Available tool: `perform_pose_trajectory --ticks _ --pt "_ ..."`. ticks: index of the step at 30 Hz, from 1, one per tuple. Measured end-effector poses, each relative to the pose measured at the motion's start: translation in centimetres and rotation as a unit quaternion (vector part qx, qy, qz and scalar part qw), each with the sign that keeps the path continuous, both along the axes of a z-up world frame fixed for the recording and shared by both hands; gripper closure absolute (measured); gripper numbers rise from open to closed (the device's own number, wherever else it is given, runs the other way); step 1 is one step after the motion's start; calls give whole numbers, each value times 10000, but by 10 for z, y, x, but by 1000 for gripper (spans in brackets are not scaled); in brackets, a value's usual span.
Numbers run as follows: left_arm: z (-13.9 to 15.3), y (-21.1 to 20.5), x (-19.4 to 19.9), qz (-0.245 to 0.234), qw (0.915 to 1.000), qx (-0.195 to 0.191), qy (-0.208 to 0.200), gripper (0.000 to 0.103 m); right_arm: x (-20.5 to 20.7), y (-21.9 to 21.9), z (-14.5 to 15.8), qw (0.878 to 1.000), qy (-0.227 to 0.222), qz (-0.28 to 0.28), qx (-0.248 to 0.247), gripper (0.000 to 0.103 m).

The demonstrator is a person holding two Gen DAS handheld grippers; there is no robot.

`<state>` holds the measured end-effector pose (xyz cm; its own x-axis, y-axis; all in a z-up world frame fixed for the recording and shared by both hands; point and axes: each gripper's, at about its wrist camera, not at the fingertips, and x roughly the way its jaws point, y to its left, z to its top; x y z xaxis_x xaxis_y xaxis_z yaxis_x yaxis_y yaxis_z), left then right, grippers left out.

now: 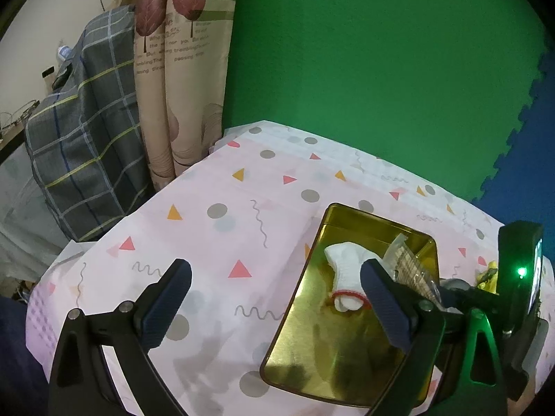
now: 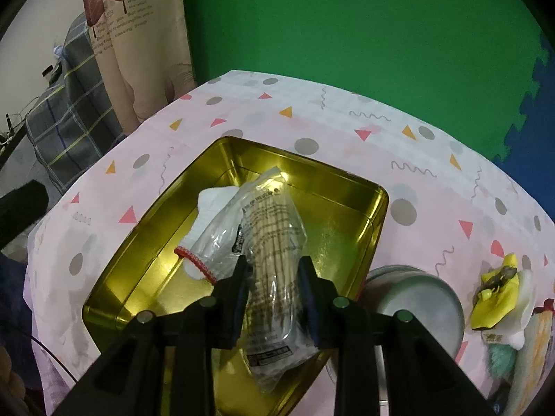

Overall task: Organize soft objects
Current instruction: 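Carry the cotton swab bag into the tin box and open the right gripper, then grasp the blue fuzzy sock with the right gripper and lift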

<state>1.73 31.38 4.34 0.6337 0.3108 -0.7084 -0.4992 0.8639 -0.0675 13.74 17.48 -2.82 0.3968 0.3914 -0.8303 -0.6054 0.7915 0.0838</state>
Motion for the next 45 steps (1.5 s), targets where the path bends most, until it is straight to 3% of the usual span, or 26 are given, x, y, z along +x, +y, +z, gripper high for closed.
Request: perform_pose_trajectory --ticks 7,17,26,33,39,45 --pt "3 -11 2 -150 9999 82 -21 5 -9 -10 11 9998 -72 15 161 64" --pt "0 -24 7 -311 9995 63 0 5 -26 -37 35 9993 -197 -93 318 64" --pt "-1 -76 16 -947 9952 246 71 5 -62 -132 61 9972 -567 -476 66 63" --pt "-8 -123 22 -1556 9872 313 146 4 -80 -245 63 9888 -651 -1292 -378 63" --pt "-16 -161 23 -2078 9774 304 224 4 -87 -323 30 9766 -140 -2025 -708 63" --pt "-27 -197 23 -2567 9650 377 376 4 -85 -357 4 9659 511 -2514 -350 63"
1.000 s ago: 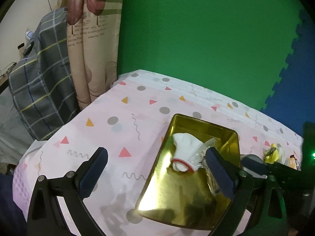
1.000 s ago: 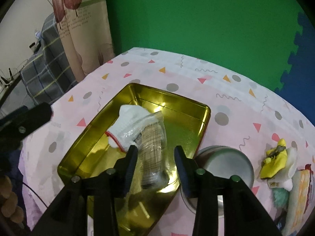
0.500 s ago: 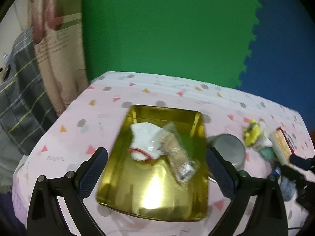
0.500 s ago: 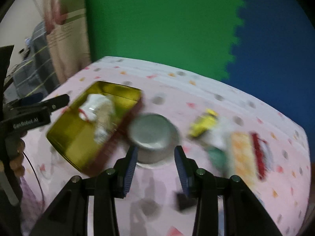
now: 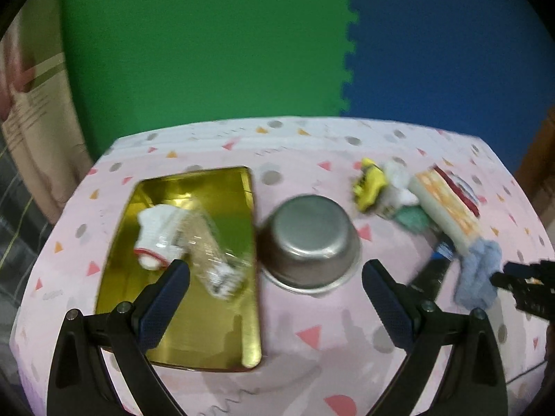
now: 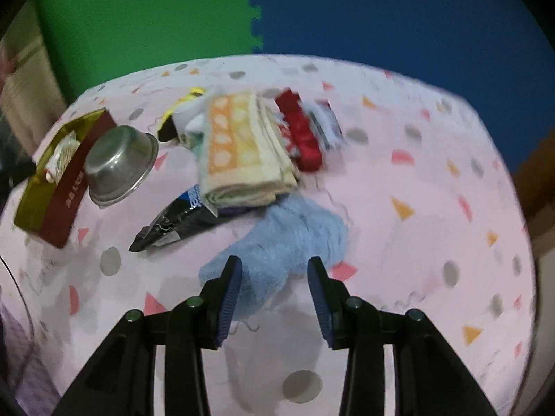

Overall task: Organize soft objects
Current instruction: 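Grasp the blue fuzzy sock with the right gripper and lift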

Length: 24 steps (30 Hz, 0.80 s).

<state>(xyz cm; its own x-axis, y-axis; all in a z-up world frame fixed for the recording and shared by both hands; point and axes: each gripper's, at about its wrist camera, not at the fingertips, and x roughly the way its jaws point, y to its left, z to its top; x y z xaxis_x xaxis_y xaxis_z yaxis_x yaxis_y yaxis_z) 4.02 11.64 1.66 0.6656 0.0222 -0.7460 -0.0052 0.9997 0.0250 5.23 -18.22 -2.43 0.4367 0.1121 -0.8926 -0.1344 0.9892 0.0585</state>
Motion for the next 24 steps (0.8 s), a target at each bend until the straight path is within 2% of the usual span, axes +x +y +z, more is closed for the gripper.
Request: perform_pose_trajectory --ticks 4,10,12,17,19,21,22,24 --pt "-6 -22 2 -308 9994 107 80 4 6 -2 -10 9987 243 -406 207 55" --pt "-16 -47 8 -680 9975 11 166 4 23 1 -25 9922 514 -931 649 53" --pt "-18 -55 11 -820 9965 37 171 4 27 3 -32 9909 506 -988 758 53" --pt "-29 -75 21 -1251 9915 -18 363 4 27 3 -37 9931 306 -901 686 54" --pt "-32 -83 25 -1391 9893 -58 429 4 24 1 -34 9954 173 -763 559 71" --pt "-36 -92 29 -1552 9865 -147 494 4 21 -3 -31 9964 78 -700 481 75" --pt "-38 -98 31 -1647 9848 -191 521 4 20 -7 -29 9972 -1 -679 319 79" --pt "-41 -106 34 -1721 9832 -184 580 4 17 -13 -24 9978 -196 -638 -58 79"
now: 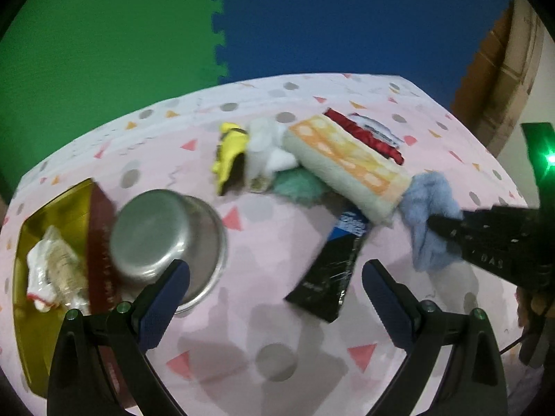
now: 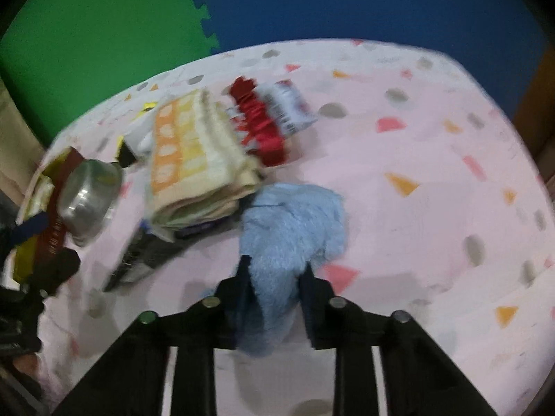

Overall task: Organize soft objects
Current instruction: 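Grasp the blue fuzzy sock with the right gripper and lift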

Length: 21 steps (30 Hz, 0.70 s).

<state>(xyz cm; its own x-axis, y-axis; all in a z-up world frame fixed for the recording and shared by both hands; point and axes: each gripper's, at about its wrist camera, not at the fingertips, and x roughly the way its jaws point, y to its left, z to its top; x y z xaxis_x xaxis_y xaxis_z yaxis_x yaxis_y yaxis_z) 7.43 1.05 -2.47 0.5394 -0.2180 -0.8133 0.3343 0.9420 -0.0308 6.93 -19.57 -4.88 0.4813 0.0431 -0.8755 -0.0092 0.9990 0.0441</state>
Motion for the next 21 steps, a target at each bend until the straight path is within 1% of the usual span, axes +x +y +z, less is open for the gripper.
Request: perform_pose_trajectory --ticks 3,7,8,11,15,18,20,21 --pt "-6 -14 4 -176 9998 42 91 4 -2 -12 5 9966 -291 -8 -768 79" --pt "-16 -30 8 -355 9991 84 227 4 -1 -31 2 9903 -499 -65 -1293 79" --pt "-19 -35 10 -378 9989 107 260 4 1 -35 -1 9896 -503 -89 -1344 79" --pt "-28 -44 16 -391 9984 195 347 4 7 -47 -14 9922 -431 -202 -1156 79" --pt "-39 -53 28 -371 9979 276 453 4 6 -45 -20 9906 -653 -161 -1193 78" --pt "-47 -57 35 -325 9977 301 511 4 3 -45 -23 9906 -756 -195 -1127 77" --pt "-51 -58 39 -306 9974 292 582 9 2 -47 -24 9907 -821 -230 -1064 77" --pt "-53 -59 40 -303 9971 281 640 24 1 -47 -24 9906 -841 -229 -1058 77"
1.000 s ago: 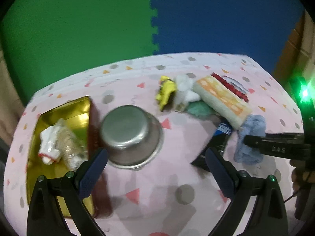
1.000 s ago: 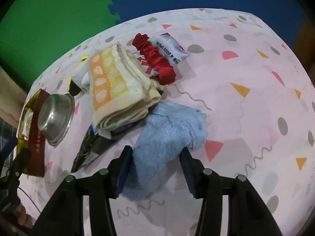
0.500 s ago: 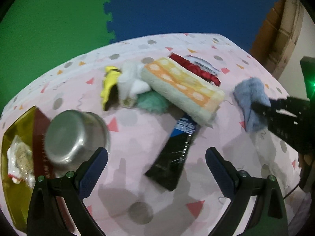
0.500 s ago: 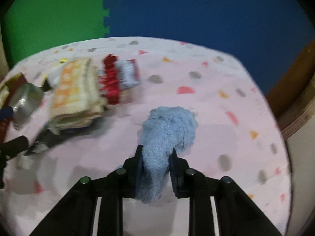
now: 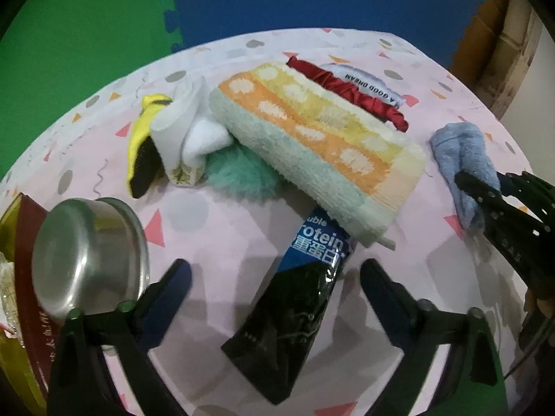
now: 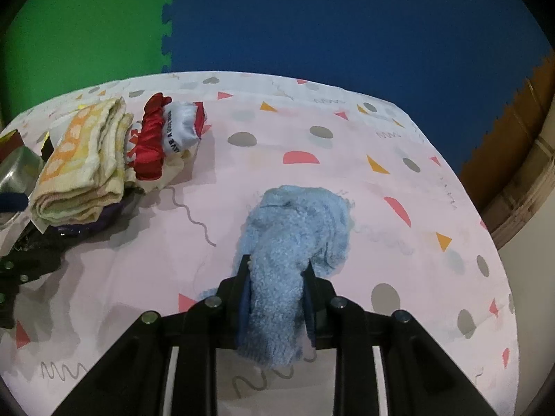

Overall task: Organize soft objects
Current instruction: 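Grasp the black protein snack packet with the left gripper and lift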

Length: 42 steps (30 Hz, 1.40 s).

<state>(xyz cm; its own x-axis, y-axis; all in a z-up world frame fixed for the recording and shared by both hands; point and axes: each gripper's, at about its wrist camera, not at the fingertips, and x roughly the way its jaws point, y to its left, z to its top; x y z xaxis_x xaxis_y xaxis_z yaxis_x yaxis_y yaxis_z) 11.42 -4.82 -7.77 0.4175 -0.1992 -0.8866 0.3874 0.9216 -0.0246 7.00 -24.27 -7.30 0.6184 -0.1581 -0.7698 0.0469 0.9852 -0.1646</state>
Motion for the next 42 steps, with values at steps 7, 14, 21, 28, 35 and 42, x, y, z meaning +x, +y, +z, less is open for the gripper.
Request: perform_pose_trajectory --ticks 7,14,21,28,35,42 --pt "6 -15 -11 -438 9990 66 63 65 -1 -1 -1 10000 -69 -3 48 76" --pt "17 -12 -31 -492 9986 45 209 67 -1 0 -1 10000 -66 3 -8 76" --pt "46 -4 -57 -662 9978 -12 24 67 -1 4 -2 9999 -60 10 -146 76" --pt "75 11 -81 -738 9966 46 -355 68 0 6 -2 9998 -48 19 -217 76" --pt "98 32 -81 -374 9974 -61 -621 68 0 7 -2 9997 -41 8 -227 76" --pt "106 51 -73 151 9967 33 -791 68 -1 5 -2 9998 -75 10 -171 76"
